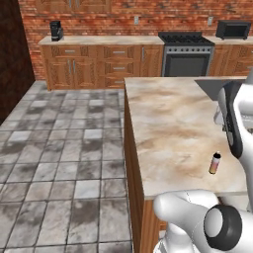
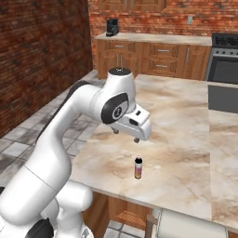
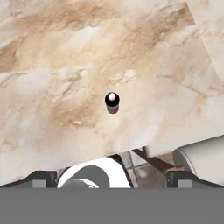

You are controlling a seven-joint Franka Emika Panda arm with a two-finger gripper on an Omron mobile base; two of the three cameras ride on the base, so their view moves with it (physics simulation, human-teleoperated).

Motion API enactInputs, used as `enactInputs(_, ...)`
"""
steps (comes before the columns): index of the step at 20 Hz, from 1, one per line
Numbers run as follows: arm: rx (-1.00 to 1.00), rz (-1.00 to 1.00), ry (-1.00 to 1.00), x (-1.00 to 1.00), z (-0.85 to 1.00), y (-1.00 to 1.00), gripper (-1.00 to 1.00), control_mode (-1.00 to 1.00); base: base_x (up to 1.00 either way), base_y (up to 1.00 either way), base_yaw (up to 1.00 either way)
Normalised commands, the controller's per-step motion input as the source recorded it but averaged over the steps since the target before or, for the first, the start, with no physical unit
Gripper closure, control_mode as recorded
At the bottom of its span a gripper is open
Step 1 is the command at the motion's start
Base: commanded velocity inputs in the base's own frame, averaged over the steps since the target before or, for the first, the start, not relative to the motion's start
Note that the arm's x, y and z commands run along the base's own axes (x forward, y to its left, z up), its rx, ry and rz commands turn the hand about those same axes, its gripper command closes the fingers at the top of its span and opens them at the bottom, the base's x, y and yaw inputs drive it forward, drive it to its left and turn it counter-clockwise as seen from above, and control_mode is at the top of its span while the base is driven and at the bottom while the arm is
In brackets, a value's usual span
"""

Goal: Place the large bottle from the dining counter next to the other large bottle outside the sink, and place the small bottle from the dining counter next to the other small bottle inside the sink.

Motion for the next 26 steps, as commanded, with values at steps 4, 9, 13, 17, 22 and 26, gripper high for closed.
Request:
enactInputs(4,0.0,0.04,-0.02,0.21,-0.19,-0.04,-1.0,-1.0,0.0,0.0,0.0)
enactInputs(9,0.0,0.04,-0.03,0.25,-0.1,-0.11,-1.0,-1.0,0.0,0.0,0.0)
enactInputs(13,0.0,0.04,-0.02,0.15,-0.13,-0.22,-1.0,-1.0,0.0,0.0,0.0)
enactInputs(17,0.0,0.02,-0.01,0.14,-0.18,-0.12,-1.0,-1.0,0.0,0.0,0.0)
enactInputs(22,0.0,0.02,-0.01,0.16,-0.19,-0.07,-1.0,-1.0,0.0,0.0,0.0)
enactInputs(26,0.0,0.01,0.0,0.1,-0.15,-0.02,-1.0,-1.0,0.0,0.0,0.0)
